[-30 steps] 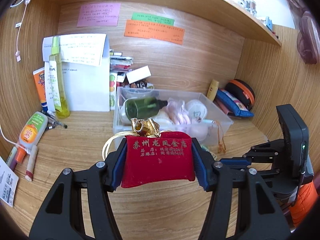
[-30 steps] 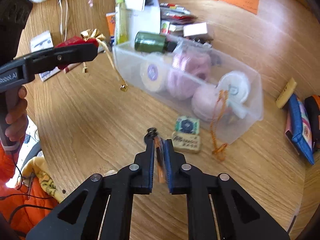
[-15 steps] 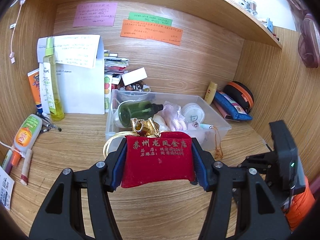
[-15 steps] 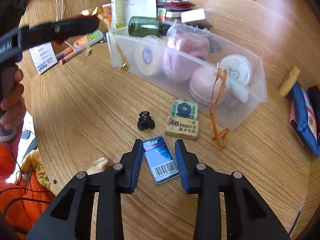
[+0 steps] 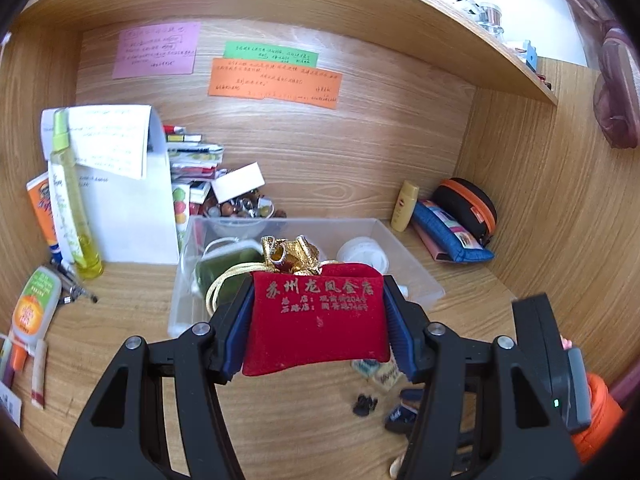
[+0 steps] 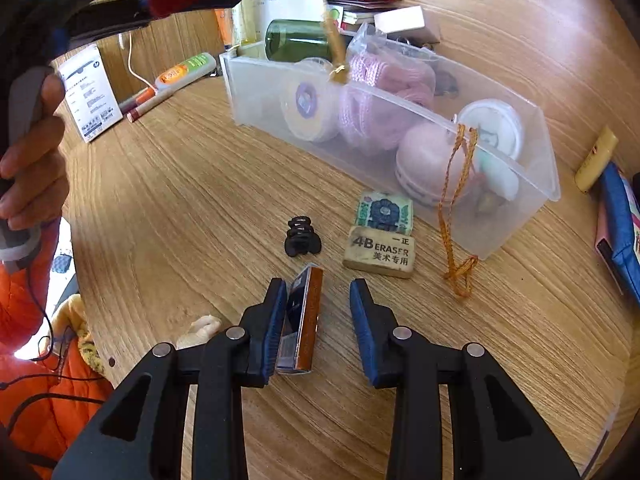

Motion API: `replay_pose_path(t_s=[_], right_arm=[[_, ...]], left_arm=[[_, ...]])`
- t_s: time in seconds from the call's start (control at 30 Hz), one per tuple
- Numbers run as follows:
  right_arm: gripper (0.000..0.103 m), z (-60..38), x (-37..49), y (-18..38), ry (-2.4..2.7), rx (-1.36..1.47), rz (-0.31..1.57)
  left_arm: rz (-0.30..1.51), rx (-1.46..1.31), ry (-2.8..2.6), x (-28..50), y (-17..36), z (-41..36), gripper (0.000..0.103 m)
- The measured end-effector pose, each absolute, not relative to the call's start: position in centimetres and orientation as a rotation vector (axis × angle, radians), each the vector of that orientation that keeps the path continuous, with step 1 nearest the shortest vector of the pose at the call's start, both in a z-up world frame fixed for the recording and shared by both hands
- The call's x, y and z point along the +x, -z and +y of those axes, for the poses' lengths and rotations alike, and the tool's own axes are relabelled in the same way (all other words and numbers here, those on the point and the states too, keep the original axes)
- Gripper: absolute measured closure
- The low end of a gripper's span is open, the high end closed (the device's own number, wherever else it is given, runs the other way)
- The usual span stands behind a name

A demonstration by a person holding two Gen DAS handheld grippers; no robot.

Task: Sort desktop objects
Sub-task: 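Lift and carry the red pouch and blue Max box over the clear box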

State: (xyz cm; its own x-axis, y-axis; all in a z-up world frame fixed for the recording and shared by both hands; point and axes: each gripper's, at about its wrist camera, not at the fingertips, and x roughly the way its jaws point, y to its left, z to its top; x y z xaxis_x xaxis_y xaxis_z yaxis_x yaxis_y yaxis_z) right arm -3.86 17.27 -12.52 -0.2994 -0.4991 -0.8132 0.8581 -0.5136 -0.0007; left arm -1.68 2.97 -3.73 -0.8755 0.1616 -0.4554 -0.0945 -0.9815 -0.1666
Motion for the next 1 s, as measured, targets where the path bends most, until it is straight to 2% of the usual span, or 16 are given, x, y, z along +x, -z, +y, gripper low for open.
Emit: replay_pose_path(t_s=[0.1,0.4,0.8,1.0], right_arm=[[0.084,17.4,-3.7,12.5,1.926,0.969,0.558],[0.086,18.2,-3.8,11.5,1.979,0.93,0.538],[0.086,20.7,-7.9,4.2,2.149,0.791,0.39],[0.086,20.1,-11.2,1.9,2.234,0.745,0.373]], left_arm=[[-0.205,-0.722,-2.922,-2.8,3.2,3.1,0.044],[-0.201,-0.702,-2.944,-5.0,2.0,3.2,0.044],[-0.203,-0.691,-2.926,-7.6,0.9,3.7,0.044],[-0.175,-0.726,-2.922,-9.9,0.9,4.5,0.044]])
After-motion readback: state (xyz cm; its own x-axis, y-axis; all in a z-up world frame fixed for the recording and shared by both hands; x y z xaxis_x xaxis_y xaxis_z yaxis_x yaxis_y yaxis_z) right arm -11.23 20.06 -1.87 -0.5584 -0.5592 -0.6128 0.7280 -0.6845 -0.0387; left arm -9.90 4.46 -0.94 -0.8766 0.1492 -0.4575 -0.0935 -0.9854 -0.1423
